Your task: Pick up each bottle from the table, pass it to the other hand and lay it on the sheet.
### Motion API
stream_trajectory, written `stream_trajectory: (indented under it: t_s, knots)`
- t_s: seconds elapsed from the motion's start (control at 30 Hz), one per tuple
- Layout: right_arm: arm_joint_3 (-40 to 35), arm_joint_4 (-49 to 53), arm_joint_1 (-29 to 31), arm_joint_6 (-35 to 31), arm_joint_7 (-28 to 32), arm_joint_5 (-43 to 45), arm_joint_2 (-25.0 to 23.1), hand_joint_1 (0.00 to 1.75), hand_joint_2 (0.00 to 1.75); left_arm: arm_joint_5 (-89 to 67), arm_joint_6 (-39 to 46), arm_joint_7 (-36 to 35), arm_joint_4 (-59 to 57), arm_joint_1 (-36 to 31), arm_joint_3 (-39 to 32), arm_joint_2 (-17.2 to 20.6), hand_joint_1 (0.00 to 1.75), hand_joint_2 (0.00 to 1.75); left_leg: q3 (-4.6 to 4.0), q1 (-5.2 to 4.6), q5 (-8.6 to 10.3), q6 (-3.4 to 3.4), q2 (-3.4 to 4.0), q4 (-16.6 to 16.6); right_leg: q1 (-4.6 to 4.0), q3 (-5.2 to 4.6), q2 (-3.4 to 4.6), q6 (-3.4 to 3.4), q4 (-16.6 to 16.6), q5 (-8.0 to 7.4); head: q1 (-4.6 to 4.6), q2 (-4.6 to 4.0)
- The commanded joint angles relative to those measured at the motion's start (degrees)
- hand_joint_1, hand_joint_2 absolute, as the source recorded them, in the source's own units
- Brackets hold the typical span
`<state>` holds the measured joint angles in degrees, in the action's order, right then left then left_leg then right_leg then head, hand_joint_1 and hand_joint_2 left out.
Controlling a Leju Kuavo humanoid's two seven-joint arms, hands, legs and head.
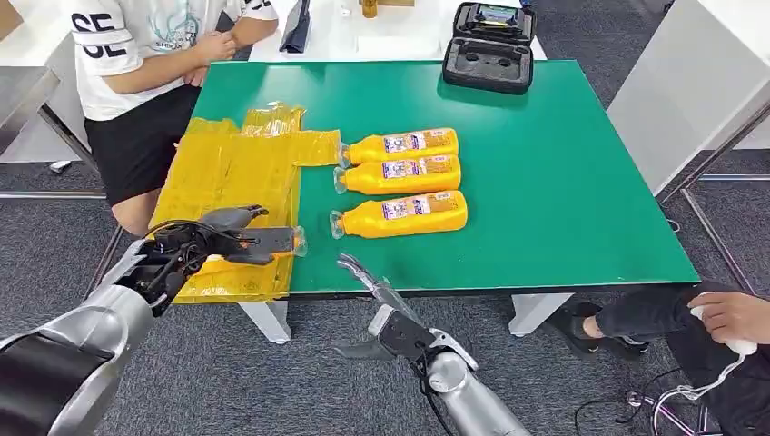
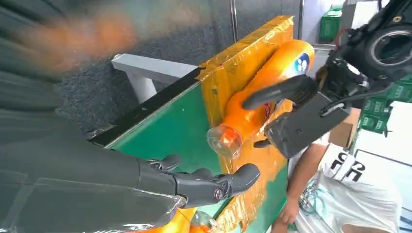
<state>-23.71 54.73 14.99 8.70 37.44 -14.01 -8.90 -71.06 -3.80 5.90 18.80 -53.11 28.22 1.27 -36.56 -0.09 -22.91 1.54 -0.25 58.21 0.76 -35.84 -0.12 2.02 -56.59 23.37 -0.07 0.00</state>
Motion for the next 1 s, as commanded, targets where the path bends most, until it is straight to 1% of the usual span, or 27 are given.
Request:
stream_trajectory:
  t_s: [0.03,0.07,0.1,0.23,0.27,0.4,0.43,0.47,0.5,0.57,0.6,0.63,0.67,0.7,0.73,0.77,0.8,0.83,0.87,0.9,0.93,0.97,1.0]
  knots:
    - [2.09,-0.2,-0.88,-0.29,-1.22,-0.33,0.26,0.0,1.75,-0.52,-0.69,0.83,-2.69,-3.16,-1.02,-0.95,0.0,0.0,0.29,0.08,-0.14,-0.08,-0.02,0.01,-0.08,0.32,-0.03,-0.08,0.03,0.13,0.0,0.0]
    - [2.37,0.21,-1.24,-0.26,-1.65,-0.35,0.22,0.0,1.75,-0.59,-0.72,0.86,-2.64,-3.15,-1.07,-0.9,0.0,0.0,0.13,0.03,-0.06,-0.05,-0.04,-0.01,-0.03,0.15,-0.05,-0.04,0.02,0.07,-0.02,0.0]
    - [2.41,0.47,-1.5,-0.22,-1.78,-0.42,0.31,0.0,1.75,-0.67,-0.83,1.01,-2.63,-3.19,-1.01,-0.84,0.0,0.0,0.26,0.06,-0.13,-0.08,-0.05,0.01,-0.07,0.29,-0.06,-0.07,0.01,0.14,0.0,0.0]
    - [2.44,0.51,-1.64,-0.16,-1.93,-0.53,0.4,0.0,1.75,-0.79,-1.11,1.26,-2.67,-3.32,-0.88,-0.73,0.0,0.0,0.12,0.03,-0.07,-0.05,0.0,0.01,-0.03,0.13,-0.02,-0.04,0.0,0.07,0.0,0.0]
    - [2.44,0.51,-1.64,-0.16,-1.93,-0.53,0.4,0.0,1.75,-0.79,-1.11,1.26,-2.67,-3.32,-0.88,-0.73,0.0,0.0,0.29,0.08,-0.17,-0.09,0.01,0.04,-0.09,0.32,-0.01,-0.08,0.0,0.16,-0.02,0.0]
    - [2.44,0.51,-1.64,-0.16,-1.93,-0.53,0.4,0.0,1.75,-0.79,-1.11,1.26,-2.67,-3.32,-0.88,-0.73,0.0,0.0,0.07,0.03,-0.04,-0.04,-0.01,0.01,-0.03,0.08,-0.02,-0.04,0.0,0.04,-0.02,0.0]
    - [2.44,0.51,-1.64,-0.16,-1.93,-0.53,0.4,0.0,1.75,-0.79,-1.11,1.26,-2.67,-3.32,-0.88,-0.73,0.0,0.0,0.17,0.06,-0.1,-0.07,-0.01,0.04,-0.06,0.2,-0.03,-0.06,0.0,0.1,0.0,0.0]
    - [2.44,0.51,-1.64,-0.16,-1.93,-0.53,0.4,0.0,1.75,-0.79,-1.11,1.26,-2.67,-3.32,-0.88,-0.73,0.0,0.0,0.09,0.04,-0.05,-0.05,0.0,0.01,-0.04,0.1,-0.01,-0.04,0.01,0.05,0.0,0.0]
    - [2.47,0.5,-1.55,-0.16,-1.97,-0.55,0.4,0.0,1.75,-0.83,-1.19,1.34,-2.67,-3.39,-0.84,-0.69,0.0,0.0,0.28,0.08,-0.16,-0.09,0.02,0.05,-0.09,0.3,0.0,-0.08,-0.01,0.14,-0.02,0.0]
    - [2.92,0.63,-1.96,-0.33,-2.25,-0.65,0.34,0.0,1.75,-0.26,-0.93,1.62,-2.39,-3.45,-1.61,-0.86,0.0,0.0,0.11,0.05,-0.06,-0.05,-0.01,0.01,-0.05,0.13,-0.02,-0.05,0.01,0.06,0.0,0.0]
    - [3.09,1.09,-2.52,-0.33,-2.44,-0.73,0.41,0.0,1.75,0.63,0.19,1.36,-1.95,-3.3,-2.73,-1.09,0.0,0.0,0.24,0.08,-0.15,-0.09,-0.02,0.05,-0.08,0.27,-0.03,-0.07,0.0,0.14,0.0,0.0]
    - [3.18,1.47,-2.99,-0.45,-2.49,-0.81,0.35,0.0,1.75,1.31,1.48,1.04,-1.57,-3.17,-3.66,-1.23,0.0,0.0,0.18,0.05,-0.1,-0.07,-0.03,0.02,-0.05,0.2,-0.04,-0.06,0.0,0.11,0.0,0.0]
    - [3.22,1.92,-3.32,-0.45,-2.57,-0.93,0.34,0.0,1.75,1.61,2.84,0.98,-1.23,-3.04,-4.18,-1.36,0.0,0.0,0.37,0.11,-0.22,-0.11,-0.05,0.08,-0.11,0.42,-0.07,-0.09,-0.01,0.22,-0.02,0.0]
    - [3.38,2.34,-3.66,-0.52,-2.65,-1.0,0.19,0.0,1.75,2.12,4.56,1.06,-0.9,-2.94,-4.94,-1.59,0.0,0.0,0.12,0.05,-0.07,-0.05,-0.04,0.01,-0.05,0.14,-0.06,-0.05,0.01,0.08,0.0,0.0]
    - [3.56,3.05,-4.07,-0.59,-2.76,-1.16,0.08,0.0,1.75,3.64,7.8,1.74,-0.16,-2.57,-6.71,-2.07,0.0,0.0,0.1,0.04,-0.06,-0.05,-0.03,0.0,-0.04,0.11,-0.04,-0.04,0.02,0.06,0.0,0.0]
    - [3.59,3.37,-4.24,-0.57,-2.88,-1.28,0.09,0.0,1.75,3.99,8.88,1.78,-0.11,-2.59,-7.24,-2.37,0.0,0.0,0.32,0.09,-0.18,-0.09,-0.07,0.04,-0.09,0.36,-0.08,-0.08,0.0,0.19,0.0,0.0]
    - [3.73,4.09,-4.63,-0.64,-3.06,-1.43,0.06,0.0,1.75,4.82,11.13,2.17,0.46,-2.38,-8.29,-2.86,0.0,0.0,0.12,0.03,-0.06,-0.05,-0.06,0.0,-0.03,0.14,-0.07,-0.04,0.0,0.09,-0.02,0.0]
    - [3.99,5.56,-5.13,-1.08,-3.14,-1.69,0.0,0.0,1.75,10.21,22.49,8.58,3.19,-1.07,-13.28,-4.2,0.0,0.0,0.24,0.07,-0.13,-0.08,-0.1,0.03,-0.07,0.28,-0.12,-0.07,0.0,0.16,-0.02,0.0]
    - [4.02,6.22,-5.31,-1.13,-3.16,-1.7,0.01,0.0,1.75,10.28,22.39,8.56,3.0,-1.34,-13.32,-4.43,0.0,0.0,0.37,0.1,-0.22,-0.11,-0.11,0.08,-0.1,0.43,-0.13,-0.09,-0.03,0.25,-0.02,0.0]
    - [4.02,7.71,-5.31,-2.4,-3.37,-2.31,0.18,0.0,1.75,15.66,27.29,14.63,5.95,-0.24,-17.15,-5.53,0.0,1.75,0.42,0.1,-0.23,-0.11,-0.17,0.06,-0.11,0.5,-0.19,-0.1,0.0,0.27,0.02,0.0]
    - [3.85,7.95,-5.08,-2.48,-3.4,-2.3,0.32,0.0,1.75,17.51,27.84,16.3,6.41,-0.06,-18.18,-5.73,0.0,1.75,0.18,0.04,-0.1,-0.06,-0.14,0.03,-0.04,0.23,-0.15,-0.05,0.0,0.14,-0.02,0.0]
    - [3.87,8.16,-4.61,-3.26,-3.7,-2.38,0.59,0.0,1.75,21.73,28.56,19.07,8.13,0.81,-20.82,-6.39,0.0,1.75,0.3,0.07,-0.17,-0.08,-0.14,0.05,-0.07,0.37,-0.15,-0.07,0.0,0.2,0.0,0.0]
    - [3.92,7.92,-3.7,-4.22,-3.65,-1.99,1.01,0.0,1.75,27.76,27.24,23.64,9.95,2.08,-23.5,-7.0,0.0,1.75,0.3,0.07,-0.18,-0.08,-0.11,0.07,-0.07,0.36,-0.13,-0.07,-0.02,0.2,-0.02,0.0]
